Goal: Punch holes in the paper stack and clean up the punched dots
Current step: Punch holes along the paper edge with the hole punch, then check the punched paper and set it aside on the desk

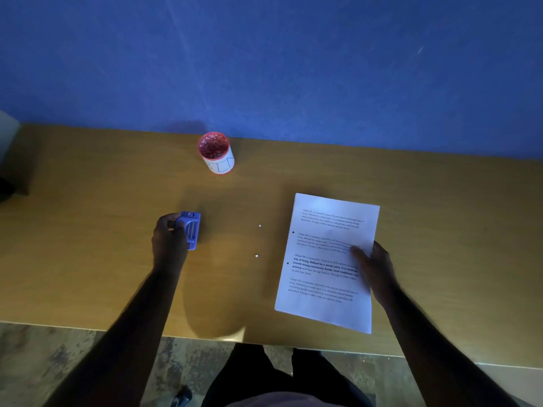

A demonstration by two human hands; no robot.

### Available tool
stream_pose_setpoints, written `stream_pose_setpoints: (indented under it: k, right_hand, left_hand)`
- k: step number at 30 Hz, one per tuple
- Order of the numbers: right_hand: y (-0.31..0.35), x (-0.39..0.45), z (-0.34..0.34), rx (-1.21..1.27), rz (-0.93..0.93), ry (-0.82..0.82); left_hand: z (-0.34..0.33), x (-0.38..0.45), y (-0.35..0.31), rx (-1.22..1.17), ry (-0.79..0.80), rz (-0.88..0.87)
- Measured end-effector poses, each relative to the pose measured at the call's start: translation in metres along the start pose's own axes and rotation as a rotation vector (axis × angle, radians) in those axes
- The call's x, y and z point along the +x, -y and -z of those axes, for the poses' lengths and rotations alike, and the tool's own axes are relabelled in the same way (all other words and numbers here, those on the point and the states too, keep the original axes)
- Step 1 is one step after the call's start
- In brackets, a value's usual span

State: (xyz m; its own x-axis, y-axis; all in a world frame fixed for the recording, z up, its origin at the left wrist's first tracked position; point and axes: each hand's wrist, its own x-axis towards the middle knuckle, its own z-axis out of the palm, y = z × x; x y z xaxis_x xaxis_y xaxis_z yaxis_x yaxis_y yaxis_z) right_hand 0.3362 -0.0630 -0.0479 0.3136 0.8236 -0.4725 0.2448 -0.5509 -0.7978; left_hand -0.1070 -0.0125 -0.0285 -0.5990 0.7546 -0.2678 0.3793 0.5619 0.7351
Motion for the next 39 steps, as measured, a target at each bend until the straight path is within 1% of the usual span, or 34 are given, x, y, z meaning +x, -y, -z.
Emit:
stream_pose_setpoints:
  k: [10, 21, 27, 30, 32, 34, 35, 37, 38, 39]
  right_hand:
    - [0.001, -0.002, -0.010, -0.008, -0.025, -0.023]
    - [0.007, -0.004, -0.021, -0.038, -0.018, -0.023]
    - [0.011, -0.005, -0.022, -0.034, -0.011, -0.025]
    - [0.012, -0.005, -0.022, -0.033, -0.013, -0.029]
    - [0.014, -0.006, -0.023, -0.025, -0.012, -0.024]
    - [0.016, -0.007, -0.022, -0.019, -0.001, -0.020]
    - [0.018, -0.008, -0.023, -0.014, 0.006, -0.015]
    - [0.023, -0.010, -0.022, 0.010, 0.018, -0.001]
    - [0.026, -0.011, -0.022, 0.019, 0.023, 0.011]
    - [0.029, -0.012, -0.022, 0.019, 0.029, 0.024]
  left_hand:
    - [0.033, 0.051, 0.029, 0.045, -0.085, 0.118]
    - [0.042, 0.063, 0.040, 0.065, -0.078, 0.141]
    - [0.042, 0.065, 0.039, 0.056, -0.062, 0.116]
    - [0.045, 0.067, 0.036, 0.064, -0.067, 0.134]
    - [0.045, 0.062, 0.031, 0.153, -0.096, 0.078]
    - [0.041, 0.052, 0.024, 0.267, -0.133, -0.081]
    - [0.037, 0.046, 0.019, 0.284, -0.154, -0.170]
    - [0.023, 0.033, 0.011, 0.221, -0.144, -0.332]
    - [0.014, 0.025, 0.007, 0.124, -0.086, -0.373]
    - [0.003, 0.013, 0.000, 0.005, 0.012, -0.362]
